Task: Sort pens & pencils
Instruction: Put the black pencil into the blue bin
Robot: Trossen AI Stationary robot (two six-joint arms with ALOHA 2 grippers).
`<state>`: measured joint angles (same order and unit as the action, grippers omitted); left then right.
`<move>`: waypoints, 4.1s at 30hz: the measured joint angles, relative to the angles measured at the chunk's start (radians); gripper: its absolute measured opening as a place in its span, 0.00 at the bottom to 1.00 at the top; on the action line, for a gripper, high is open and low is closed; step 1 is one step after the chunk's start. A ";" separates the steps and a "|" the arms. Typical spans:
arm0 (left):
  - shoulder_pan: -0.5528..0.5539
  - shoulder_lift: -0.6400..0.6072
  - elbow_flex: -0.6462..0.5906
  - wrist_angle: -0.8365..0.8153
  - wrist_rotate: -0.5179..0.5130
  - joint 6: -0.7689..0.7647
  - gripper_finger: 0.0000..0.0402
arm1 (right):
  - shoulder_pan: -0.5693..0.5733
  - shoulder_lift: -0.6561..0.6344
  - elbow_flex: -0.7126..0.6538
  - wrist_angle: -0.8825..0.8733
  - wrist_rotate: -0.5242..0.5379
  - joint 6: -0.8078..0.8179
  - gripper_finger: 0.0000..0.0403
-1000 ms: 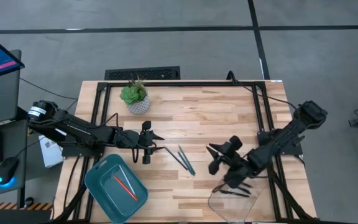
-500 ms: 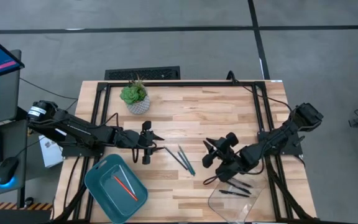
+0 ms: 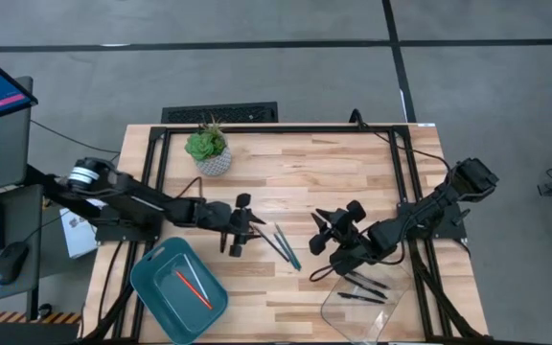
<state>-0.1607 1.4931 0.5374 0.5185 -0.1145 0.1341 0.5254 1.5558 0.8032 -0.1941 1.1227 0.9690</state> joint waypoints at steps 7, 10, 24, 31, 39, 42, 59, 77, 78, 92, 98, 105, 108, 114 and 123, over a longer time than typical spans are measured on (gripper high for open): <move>0.067 0.102 0.040 -0.024 0.328 0.045 0.41 | -0.003 0.000 0.000 -0.006 -0.004 -0.001 0.27; 0.095 0.101 0.040 -0.047 0.413 0.061 0.41 | -0.002 0.000 0.000 -0.005 -0.021 -0.001 0.27; 0.168 0.111 0.039 -0.072 0.455 0.115 0.41 | -0.004 0.000 0.000 0.016 -0.023 -0.009 0.27; 0.168 0.112 0.039 -0.092 0.471 0.144 0.41 | -0.004 0.000 0.000 0.016 -0.023 -0.009 0.27; 0.168 0.112 0.039 -0.066 0.531 0.152 0.41 | -0.004 0.000 0.000 0.016 -0.023 -0.009 0.27; 0.168 0.112 0.039 -0.057 0.548 0.168 0.41 | -0.004 0.000 0.000 0.016 -0.023 -0.009 0.27; 0.217 0.113 0.039 0.027 0.581 0.153 0.41 | -0.004 0.000 0.000 0.016 -0.023 -0.009 0.27; 0.226 0.340 0.110 0.087 0.659 0.157 0.41 | -0.003 0.000 0.001 0.008 -0.023 -0.012 0.27; 0.226 0.344 0.110 0.075 0.660 0.157 0.41 | -0.003 0.000 0.001 0.008 -0.023 -0.012 0.27; 0.227 0.343 0.110 -0.027 0.552 0.192 0.41 | -0.002 0.000 0.001 0.013 -0.023 -0.010 0.27; 0.227 0.343 0.110 -0.053 0.546 0.199 0.41 | -0.003 0.000 0.001 0.013 -0.023 -0.010 0.27; 0.227 0.342 0.110 -0.053 0.547 0.196 0.41 | -0.003 0.000 0.001 0.014 -0.024 -0.009 0.27; 0.224 0.342 0.110 -0.038 0.549 0.196 0.41 | -0.003 0.000 0.001 0.014 -0.024 -0.009 0.27; 0.206 0.343 0.110 -0.009 0.553 0.197 0.41 | -0.003 0.000 0.001 0.015 -0.024 -0.009 0.27; 0.225 0.526 0.145 0.169 0.640 0.169 0.41 | -0.002 0.000 0.001 0.013 -0.024 -0.011 0.27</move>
<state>0.0641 2.0191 0.6822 0.6875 0.5260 0.3036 0.5232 1.5555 0.8040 -0.1813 1.0988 0.9583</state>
